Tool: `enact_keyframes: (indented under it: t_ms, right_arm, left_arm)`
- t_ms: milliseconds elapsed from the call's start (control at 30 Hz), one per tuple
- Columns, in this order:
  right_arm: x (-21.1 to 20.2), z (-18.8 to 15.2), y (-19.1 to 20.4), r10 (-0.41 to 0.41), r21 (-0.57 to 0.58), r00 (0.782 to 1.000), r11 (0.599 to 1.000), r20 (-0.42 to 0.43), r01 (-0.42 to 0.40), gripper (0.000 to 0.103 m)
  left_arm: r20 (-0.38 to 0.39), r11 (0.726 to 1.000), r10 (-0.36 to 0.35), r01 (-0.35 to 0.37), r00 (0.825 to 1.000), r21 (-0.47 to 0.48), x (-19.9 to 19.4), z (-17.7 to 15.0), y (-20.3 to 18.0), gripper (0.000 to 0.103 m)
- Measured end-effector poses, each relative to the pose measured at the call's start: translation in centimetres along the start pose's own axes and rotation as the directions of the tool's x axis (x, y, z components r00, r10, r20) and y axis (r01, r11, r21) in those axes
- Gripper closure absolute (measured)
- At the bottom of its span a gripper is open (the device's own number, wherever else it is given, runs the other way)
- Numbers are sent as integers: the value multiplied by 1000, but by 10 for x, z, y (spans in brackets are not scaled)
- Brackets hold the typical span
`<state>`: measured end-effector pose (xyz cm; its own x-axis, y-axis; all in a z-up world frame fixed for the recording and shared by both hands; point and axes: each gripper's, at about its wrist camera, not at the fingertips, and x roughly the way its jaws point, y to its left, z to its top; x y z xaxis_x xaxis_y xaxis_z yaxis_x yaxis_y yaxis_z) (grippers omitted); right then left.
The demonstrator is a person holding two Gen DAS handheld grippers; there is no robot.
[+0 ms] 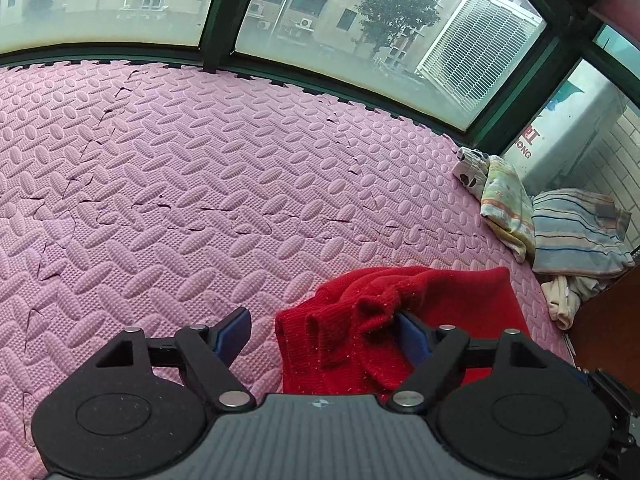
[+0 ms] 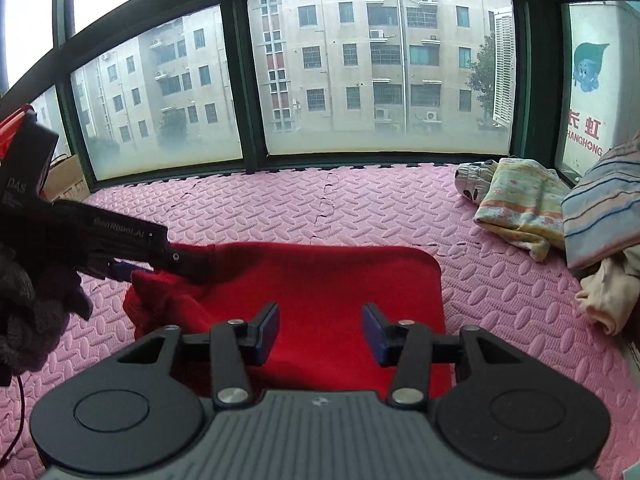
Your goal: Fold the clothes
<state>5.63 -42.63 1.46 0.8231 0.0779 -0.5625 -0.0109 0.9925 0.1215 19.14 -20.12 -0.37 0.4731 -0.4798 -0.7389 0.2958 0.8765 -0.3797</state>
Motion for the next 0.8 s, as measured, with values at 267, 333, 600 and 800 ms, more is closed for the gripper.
enact_keyframes:
  t_ms: [267,333,600,800]
  right_arm:
    - [71,26,0,-15,56,998,998,-59,19,56]
    - [84,24,1,-13,53,995,998,-95,18,55]
    - [56,27,3,-13,41,999,999,-45,15,39]
    - [28,18,9,-34,30,999,999,-16,35,15]
  left_arm:
    - [-10,1000,-10,10,1000,-1,4,1,5,16]
    - [-16,1000,-8,8,1000,-1,6,1,6,16]
    - [-16,1000,-11,11,1000,14,-1,0,3,14]
    - [-2,997,16,-16,1000,73,-18,-10,-7,6]
